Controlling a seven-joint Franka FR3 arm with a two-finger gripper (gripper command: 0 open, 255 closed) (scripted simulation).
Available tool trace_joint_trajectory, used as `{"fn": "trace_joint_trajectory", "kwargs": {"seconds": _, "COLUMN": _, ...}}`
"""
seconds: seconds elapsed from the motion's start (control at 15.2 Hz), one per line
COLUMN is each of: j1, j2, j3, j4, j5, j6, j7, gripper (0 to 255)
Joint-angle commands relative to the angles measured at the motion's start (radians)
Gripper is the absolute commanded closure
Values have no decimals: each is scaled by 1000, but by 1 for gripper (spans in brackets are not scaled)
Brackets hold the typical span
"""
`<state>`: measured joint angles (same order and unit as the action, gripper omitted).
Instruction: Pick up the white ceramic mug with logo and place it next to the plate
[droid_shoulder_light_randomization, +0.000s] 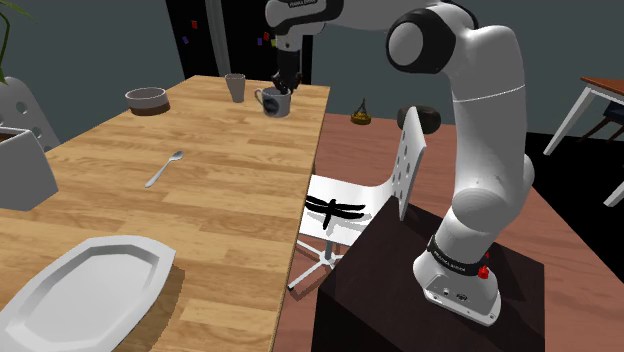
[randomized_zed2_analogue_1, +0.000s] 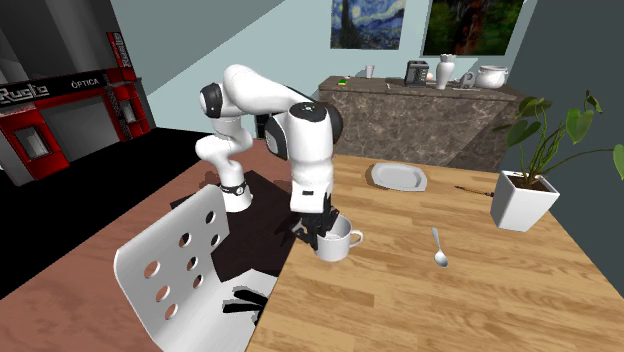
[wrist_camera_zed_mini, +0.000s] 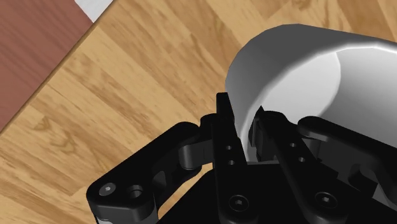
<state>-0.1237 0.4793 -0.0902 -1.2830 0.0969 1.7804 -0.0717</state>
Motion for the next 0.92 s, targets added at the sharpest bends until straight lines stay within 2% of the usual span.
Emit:
{"fn": "trace_joint_trajectory", "kwargs": {"seconds": 0.0, "j1": -2, "j2": 0, "j3": 0, "j4": 19, "j5": 0, "j6": -20, "j7": 0, "gripper": 255}}
{"fn": "trace_joint_trajectory", "kwargs": {"seconds": 0.4, "j1": 92, "j2": -90, "j3": 29, "j4": -118, "j5": -21, "j6": 34, "j7": 117, "gripper": 255}}
{"fn": "trace_joint_trajectory", "kwargs": {"seconds": 0.86, "j1": 195, "j2": -146, "j3": 72, "j4": -199, "j5": -42, "j6": 68, "j7": 263, "gripper": 255}}
